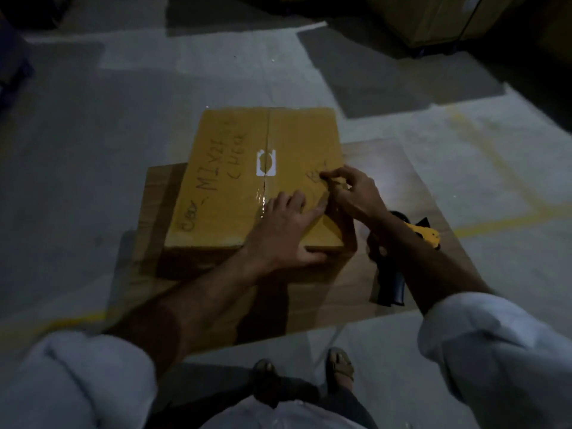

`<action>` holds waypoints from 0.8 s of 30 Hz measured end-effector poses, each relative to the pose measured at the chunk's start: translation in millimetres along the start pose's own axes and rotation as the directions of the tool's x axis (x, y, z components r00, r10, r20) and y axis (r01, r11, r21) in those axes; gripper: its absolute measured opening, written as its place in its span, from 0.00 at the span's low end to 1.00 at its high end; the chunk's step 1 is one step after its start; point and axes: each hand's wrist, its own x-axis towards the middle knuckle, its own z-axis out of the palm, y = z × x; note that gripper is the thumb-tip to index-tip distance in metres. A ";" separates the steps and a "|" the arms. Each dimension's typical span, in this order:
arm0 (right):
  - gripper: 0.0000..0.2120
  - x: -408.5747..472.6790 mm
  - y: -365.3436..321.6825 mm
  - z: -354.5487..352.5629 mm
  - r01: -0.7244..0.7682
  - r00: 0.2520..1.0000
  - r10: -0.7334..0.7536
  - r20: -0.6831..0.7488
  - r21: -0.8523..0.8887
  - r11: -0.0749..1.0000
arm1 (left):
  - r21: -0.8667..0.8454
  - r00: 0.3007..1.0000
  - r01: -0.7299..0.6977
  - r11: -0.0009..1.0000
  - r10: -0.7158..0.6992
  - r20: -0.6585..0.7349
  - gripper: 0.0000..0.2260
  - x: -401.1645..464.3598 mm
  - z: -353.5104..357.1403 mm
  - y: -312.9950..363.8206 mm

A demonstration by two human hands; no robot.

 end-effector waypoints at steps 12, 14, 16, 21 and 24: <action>0.38 -93.8 -14.2 92.8 -0.288 0.765 0.546 -0.341 0.577 0.764 | -0.197 0.976 -0.145 0.970 0.173 0.134 0.30 -42.4 -31.5 -148.8; 0.35 -83.6 -5.8 85.1 -0.193 0.818 0.454 -0.353 0.574 0.796 | -0.236 0.970 -0.136 0.962 0.178 0.165 0.34 -50.1 -20.8 -146.2; 0.35 -63.5 13.7 65.9 -0.120 0.890 0.345 -0.299 0.577 0.808 | -0.272 0.978 -0.130 0.953 0.168 0.121 0.34 -49.5 -12.1 -127.1; 0.35 4.7 38.5 8.6 -0.098 0.993 0.121 -0.015 0.495 0.863 | -0.185 0.998 0.019 0.982 -0.007 0.065 0.33 -44.7 11.6 -30.2; 0.30 31.5 20.8 9.9 -0.030 0.999 0.016 0.034 0.464 0.885 | -0.146 0.985 0.174 0.974 -0.173 0.023 0.33 -33.3 18.3 32.0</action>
